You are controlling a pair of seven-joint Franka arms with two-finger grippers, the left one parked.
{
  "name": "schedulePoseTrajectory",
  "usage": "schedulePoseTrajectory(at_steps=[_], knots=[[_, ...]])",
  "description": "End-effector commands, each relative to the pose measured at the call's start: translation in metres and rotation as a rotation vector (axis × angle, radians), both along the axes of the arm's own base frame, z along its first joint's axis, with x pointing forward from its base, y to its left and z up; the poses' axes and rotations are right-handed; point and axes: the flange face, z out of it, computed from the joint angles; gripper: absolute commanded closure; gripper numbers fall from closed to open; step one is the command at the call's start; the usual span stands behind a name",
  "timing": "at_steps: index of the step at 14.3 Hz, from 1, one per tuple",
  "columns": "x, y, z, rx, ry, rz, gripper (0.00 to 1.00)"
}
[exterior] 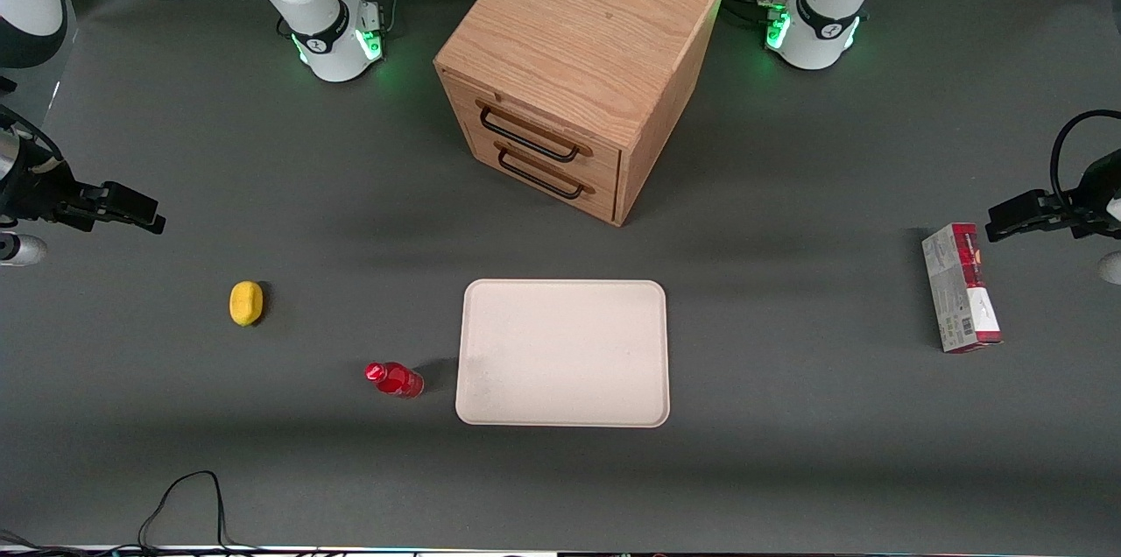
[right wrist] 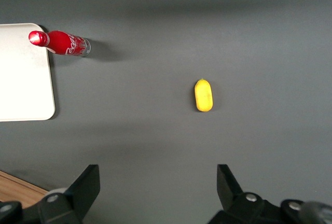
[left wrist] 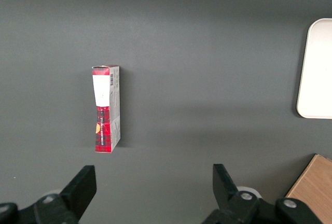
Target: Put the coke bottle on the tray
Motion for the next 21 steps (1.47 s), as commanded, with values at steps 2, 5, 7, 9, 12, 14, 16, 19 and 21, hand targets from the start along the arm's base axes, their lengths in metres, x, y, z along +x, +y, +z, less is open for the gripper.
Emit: schedulePoseTrajectory(at_steps=[2,5,7,9,12,14,16,19,21], knots=[[-0.001,0.003,0.005,-0.002,-0.012,0.005,0.0],[0.001,0.009,0.005,-0.002,-0.012,0.011,0.0],[0.004,0.016,0.003,-0.003,-0.011,0.02,0.0],[0.021,0.036,-0.002,-0.004,-0.017,0.048,0.0],[0.063,0.097,-0.014,-0.008,-0.043,0.04,0.0],[0.085,0.158,-0.027,-0.011,-0.066,0.067,0.0],[0.099,0.206,-0.037,-0.009,-0.092,0.065,0.0],[0.108,0.252,-0.054,-0.007,-0.111,0.072,0.0],[0.124,0.253,-0.083,-0.014,-0.099,0.074,0.0]])
